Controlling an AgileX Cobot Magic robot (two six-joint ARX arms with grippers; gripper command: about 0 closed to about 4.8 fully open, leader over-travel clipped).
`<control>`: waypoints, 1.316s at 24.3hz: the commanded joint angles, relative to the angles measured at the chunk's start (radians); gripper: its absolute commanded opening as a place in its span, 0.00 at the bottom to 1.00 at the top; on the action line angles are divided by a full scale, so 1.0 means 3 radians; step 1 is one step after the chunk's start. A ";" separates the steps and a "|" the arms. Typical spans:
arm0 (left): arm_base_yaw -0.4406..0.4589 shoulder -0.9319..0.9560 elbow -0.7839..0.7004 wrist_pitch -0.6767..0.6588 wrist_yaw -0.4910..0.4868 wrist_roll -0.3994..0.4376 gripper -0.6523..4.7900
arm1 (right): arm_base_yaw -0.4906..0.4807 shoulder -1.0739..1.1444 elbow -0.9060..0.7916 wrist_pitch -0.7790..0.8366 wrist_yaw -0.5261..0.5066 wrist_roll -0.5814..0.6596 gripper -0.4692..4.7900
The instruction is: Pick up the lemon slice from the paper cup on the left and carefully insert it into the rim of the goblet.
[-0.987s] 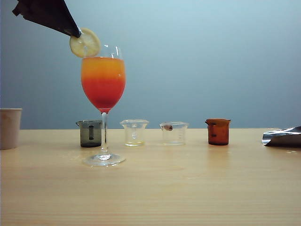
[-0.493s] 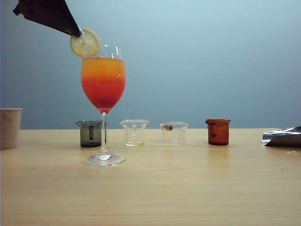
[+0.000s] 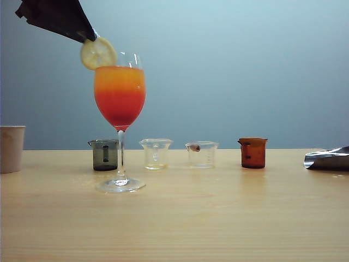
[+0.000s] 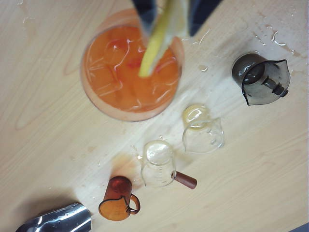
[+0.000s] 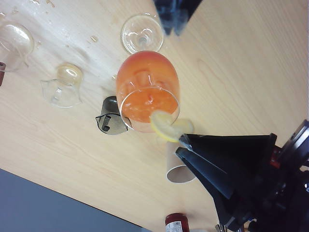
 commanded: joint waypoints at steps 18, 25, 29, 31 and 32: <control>-0.0001 -0.0014 0.0019 0.0114 0.0177 -0.0041 0.29 | 0.0003 -0.0011 0.0020 0.0057 0.0004 -0.0010 0.08; -0.0001 -0.0225 0.0028 0.0209 0.0173 -0.0093 0.24 | 0.0003 -0.0013 0.0020 0.0004 0.0004 -0.0010 0.08; -0.0001 -0.0431 0.0028 0.0206 0.0161 -0.0093 0.11 | 0.0003 -0.0015 0.0020 -0.0029 0.0004 -0.0010 0.08; -0.0001 -0.0559 0.0028 0.0210 0.0161 -0.0093 0.11 | 0.0003 -0.0020 0.0022 -0.0022 0.0004 -0.0010 0.08; -0.0001 -0.0617 0.0028 0.0207 0.0161 -0.0107 0.11 | 0.0003 -0.0023 0.0022 -0.0023 0.0004 -0.0010 0.08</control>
